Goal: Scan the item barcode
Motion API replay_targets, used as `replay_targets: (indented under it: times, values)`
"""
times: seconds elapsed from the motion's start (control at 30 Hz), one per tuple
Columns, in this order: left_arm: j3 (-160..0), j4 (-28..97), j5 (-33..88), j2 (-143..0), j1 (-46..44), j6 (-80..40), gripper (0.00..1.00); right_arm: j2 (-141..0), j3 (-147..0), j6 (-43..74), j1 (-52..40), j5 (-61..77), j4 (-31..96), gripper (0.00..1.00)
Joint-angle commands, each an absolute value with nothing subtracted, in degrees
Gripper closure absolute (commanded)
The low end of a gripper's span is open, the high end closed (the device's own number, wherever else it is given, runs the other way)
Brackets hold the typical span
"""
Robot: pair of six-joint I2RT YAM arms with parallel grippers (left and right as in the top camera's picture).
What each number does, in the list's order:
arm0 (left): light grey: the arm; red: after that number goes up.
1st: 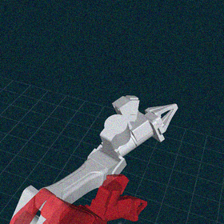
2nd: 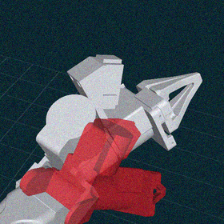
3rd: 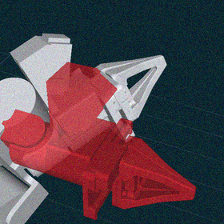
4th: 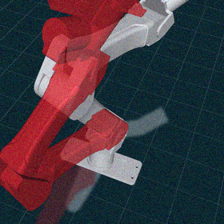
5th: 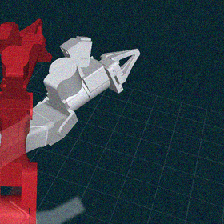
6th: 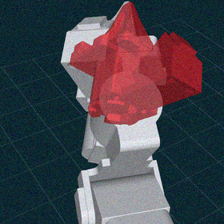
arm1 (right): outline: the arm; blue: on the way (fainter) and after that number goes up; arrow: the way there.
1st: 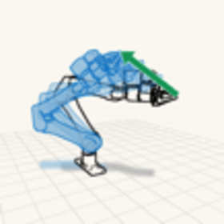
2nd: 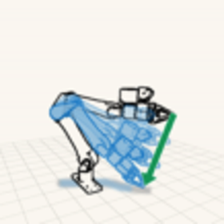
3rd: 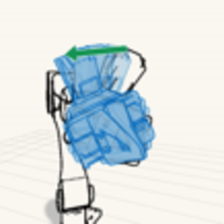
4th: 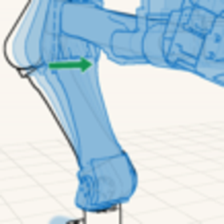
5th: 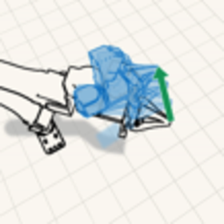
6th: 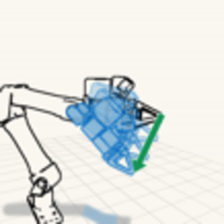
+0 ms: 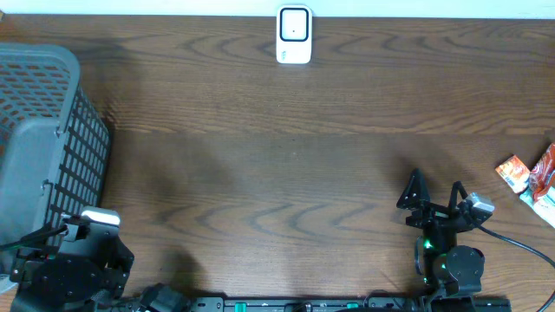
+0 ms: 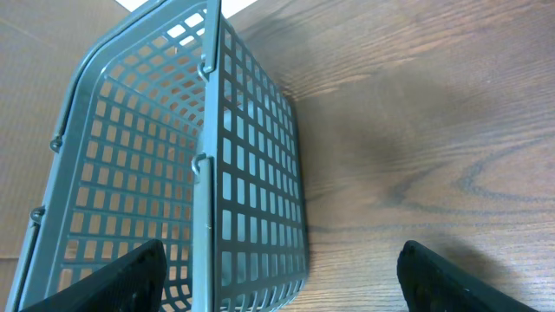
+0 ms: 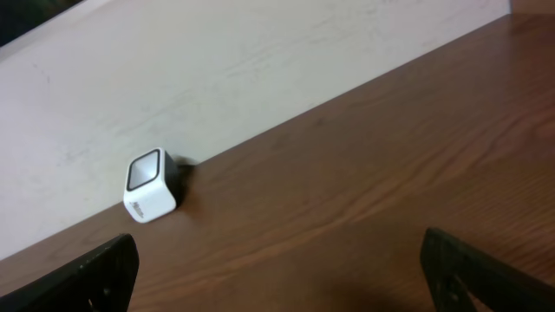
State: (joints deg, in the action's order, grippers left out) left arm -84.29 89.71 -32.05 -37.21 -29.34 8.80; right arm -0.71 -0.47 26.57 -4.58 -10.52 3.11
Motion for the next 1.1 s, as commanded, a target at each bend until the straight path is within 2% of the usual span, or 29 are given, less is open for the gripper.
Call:
replay_targets:
  times: [0.0,0.4,0.53,0.7,0.93,1.07]
  values:
    - [-84.6,89.7,-32.4,-36.9,-29.2,8.3,0.14,-0.3,-0.3,27.2,-4.9,-10.9,3.2,0.01]
    - [-84.6,89.9,-32.0,-36.9,-29.2,7.6,0.14,-0.3,-0.3,27.2,-4.9,-10.9,3.2,0.01]
    - [-83.7,84.6,-22.4,-36.8,-29.3,0.5,0.14,-0.3,-0.3,27.2,-4.9,-10.9,3.2,0.01]
    - [-74.6,65.6,-11.5,-34.0,-26.0,0.1,0.14,-0.3,-0.3,27.2,-4.9,-10.9,3.2,0.01]
    - [-46.9,30.7,2.7,-22.2,-14.9,0.1,0.14,-0.3,-0.3,27.2,-4.9,-10.9,3.2,0.01]
    - [-33.3,20.2,2.1,-16.3,-11.4,0.1,0.14,-0.3,-0.3,27.2,-4.9,-10.9,3.2,0.01]
